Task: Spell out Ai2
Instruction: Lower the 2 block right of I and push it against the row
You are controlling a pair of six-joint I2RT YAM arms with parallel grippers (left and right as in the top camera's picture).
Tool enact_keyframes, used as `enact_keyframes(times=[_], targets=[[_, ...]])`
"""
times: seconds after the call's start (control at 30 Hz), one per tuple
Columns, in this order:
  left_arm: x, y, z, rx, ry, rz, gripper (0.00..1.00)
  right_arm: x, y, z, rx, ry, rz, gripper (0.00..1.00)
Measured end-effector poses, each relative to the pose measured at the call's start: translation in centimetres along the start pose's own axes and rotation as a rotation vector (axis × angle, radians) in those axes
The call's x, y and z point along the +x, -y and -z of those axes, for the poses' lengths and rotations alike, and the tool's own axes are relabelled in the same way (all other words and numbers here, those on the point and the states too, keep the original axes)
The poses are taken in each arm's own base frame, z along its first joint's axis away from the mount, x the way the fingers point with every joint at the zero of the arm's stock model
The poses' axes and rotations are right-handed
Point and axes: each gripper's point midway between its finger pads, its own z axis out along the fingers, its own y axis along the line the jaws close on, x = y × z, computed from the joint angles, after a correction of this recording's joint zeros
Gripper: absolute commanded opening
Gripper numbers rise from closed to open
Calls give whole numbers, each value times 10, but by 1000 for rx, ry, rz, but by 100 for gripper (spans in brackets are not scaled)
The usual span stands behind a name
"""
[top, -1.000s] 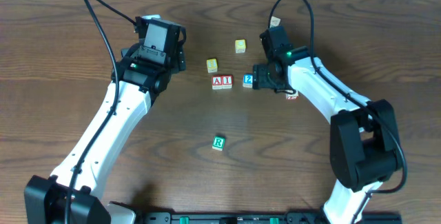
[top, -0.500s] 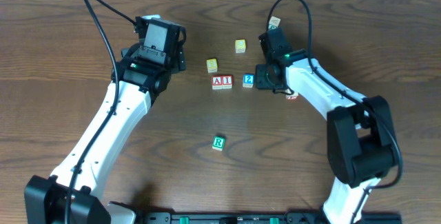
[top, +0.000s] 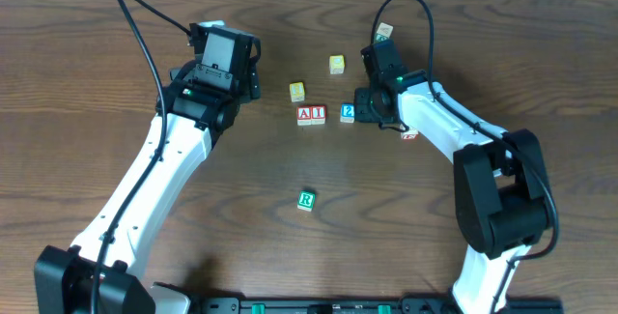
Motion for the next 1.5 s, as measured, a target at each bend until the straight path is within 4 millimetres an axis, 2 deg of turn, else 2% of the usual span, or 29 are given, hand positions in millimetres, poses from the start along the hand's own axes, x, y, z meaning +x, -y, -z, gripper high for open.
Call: enact_keyframes(times=[0.23,0.53,0.77,1.5], targets=[[0,0,0,0,0,0,95,0,-6,0,-24,1,4,32],[0,0,0,0,0,0,95,6,-13,-16,-39,-19,14,33],[0,0,0,0,0,0,95,-1,-19,-16,-72,5,14,33],[0,0,0,0,0,0,96,2,-39,-15,-134,3,30,35]])
